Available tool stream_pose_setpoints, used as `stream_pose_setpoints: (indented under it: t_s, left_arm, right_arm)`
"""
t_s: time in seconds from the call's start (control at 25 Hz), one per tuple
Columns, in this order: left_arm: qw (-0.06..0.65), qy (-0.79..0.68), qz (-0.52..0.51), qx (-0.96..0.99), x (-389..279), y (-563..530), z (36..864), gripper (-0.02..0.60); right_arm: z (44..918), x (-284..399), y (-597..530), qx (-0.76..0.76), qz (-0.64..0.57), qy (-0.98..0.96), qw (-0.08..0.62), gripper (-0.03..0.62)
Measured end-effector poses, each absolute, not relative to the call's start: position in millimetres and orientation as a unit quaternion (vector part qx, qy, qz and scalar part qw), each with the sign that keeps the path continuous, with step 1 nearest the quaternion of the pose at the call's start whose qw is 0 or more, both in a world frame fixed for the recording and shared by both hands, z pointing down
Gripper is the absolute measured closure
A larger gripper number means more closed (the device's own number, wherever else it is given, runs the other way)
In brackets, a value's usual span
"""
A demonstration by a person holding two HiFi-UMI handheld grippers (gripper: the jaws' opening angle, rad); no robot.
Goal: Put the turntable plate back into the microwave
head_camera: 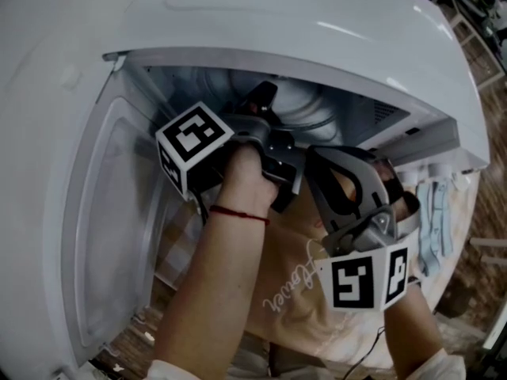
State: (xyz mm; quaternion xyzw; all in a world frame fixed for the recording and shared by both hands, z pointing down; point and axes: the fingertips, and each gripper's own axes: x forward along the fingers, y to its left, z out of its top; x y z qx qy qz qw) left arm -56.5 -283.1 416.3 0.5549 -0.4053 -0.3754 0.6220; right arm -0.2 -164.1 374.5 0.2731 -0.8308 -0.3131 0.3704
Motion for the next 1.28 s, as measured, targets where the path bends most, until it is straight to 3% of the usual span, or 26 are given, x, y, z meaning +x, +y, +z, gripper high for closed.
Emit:
stream_pose_setpoints:
  t_s: [0.12, 0.56, 0.72, 0.96, 1.04, 1.28]
  left_arm:
    - [0.623, -0.405, -0.375, 0.555, -56.4, -283.2, 416.4, 0.563]
    - [0.628, -0.402, -0.381, 0.547, -57.8, -283.4, 417.3, 0.564]
    - [0.628, -0.402, -0.377, 0.55, -57.2, -283.6, 417.0, 0.565]
    - [0.63, -0.401, -0.375, 0.55, -56.7, -283.2, 417.8, 0.564]
    - [0.628, -0.402, -0.372, 0.553, -56.2, -283.3, 417.4, 0.563]
    - [0.631, -0.402, -0.37, 0.551, -55.1, -282.8, 418.0, 0.565]
  right_arm:
    - [382.4, -4.7, -168.4, 0.232, -0.4, -0.773, 0.435, 0.559]
    - [390.6, -14.4, -193.3, 0.246, -0.374, -0.752, 0.484, 0.557]
    - [396.3, -17.3, -190.8, 0.224, -0.373, -0.752, 0.495, 0.484]
    - [398.4, -22.2, -199.3, 0.229, -0.388, -0.742, 0.497, 0.488]
    - [397.7, -25.1, -201.2, 0.226, -0.39, -0.745, 0.493, 0.531]
    - [399.8, -26.2, -202.3, 0.223, -0.378, -0.748, 0.497, 0.542]
